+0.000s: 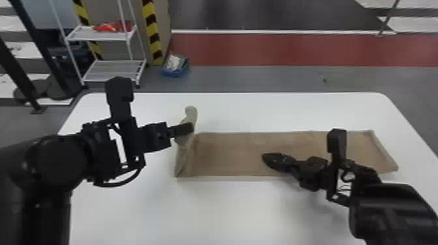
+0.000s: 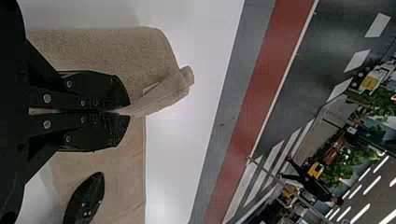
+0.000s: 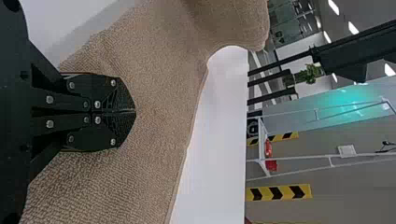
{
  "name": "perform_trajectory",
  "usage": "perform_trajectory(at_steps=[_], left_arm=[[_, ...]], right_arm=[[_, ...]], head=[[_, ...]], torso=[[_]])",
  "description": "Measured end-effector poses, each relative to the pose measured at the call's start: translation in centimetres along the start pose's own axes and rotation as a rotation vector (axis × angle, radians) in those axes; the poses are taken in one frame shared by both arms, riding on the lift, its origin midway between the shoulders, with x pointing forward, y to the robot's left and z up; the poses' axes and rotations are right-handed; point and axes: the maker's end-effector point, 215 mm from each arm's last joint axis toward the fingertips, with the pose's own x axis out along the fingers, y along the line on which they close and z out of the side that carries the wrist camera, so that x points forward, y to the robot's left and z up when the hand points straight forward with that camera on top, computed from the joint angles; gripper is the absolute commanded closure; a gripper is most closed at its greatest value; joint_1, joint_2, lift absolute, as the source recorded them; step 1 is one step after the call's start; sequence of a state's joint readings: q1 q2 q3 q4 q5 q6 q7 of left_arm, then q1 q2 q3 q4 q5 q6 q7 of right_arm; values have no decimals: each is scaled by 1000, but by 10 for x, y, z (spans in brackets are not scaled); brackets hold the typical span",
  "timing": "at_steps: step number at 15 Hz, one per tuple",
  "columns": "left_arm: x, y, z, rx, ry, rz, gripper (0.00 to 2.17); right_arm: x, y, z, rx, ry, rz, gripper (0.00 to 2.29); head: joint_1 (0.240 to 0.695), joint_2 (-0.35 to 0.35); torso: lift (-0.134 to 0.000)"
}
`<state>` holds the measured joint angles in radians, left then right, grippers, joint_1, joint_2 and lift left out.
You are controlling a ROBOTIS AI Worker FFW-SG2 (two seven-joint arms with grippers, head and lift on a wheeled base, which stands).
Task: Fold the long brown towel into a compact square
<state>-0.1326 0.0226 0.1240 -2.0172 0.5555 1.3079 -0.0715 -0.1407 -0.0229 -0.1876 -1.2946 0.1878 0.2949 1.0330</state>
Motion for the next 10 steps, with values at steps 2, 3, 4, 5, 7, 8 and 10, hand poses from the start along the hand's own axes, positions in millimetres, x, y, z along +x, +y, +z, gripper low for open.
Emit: perform_trajectory(at_steps=[2,3,4,5,7,8,10], left_arm=[[13,-7,-2,20,2,21,1207],[21,-15,0,39,-8,27,1207],[29,-27,1,59,-20,25,1207],[38,-41,0,82,-29,19,1207],[52,-63,-2,111,-51,4,1204],[58,-73,-5,123,-59,-6,1204],[65,-83,-11,137,-60,-17,1204]], right_arm=[[-8,-1,6,10,-20,-5,1592],[-17,-5,10,12,-39,-18,1588],[-27,-10,16,13,-64,-33,1514],[-44,-19,26,14,-109,-58,950],[-86,-43,50,-1,-214,-134,-2],[-111,-57,63,-13,-268,-177,-2],[-153,-82,81,-22,-344,-238,46]], head=[[695,-35],[695,-58],[695,-76],[695,-98],[695,-158],[695,-219],[695,-270]], torso=[[-124],[-124],[-124],[-124],[-124],[-124],[-124]])
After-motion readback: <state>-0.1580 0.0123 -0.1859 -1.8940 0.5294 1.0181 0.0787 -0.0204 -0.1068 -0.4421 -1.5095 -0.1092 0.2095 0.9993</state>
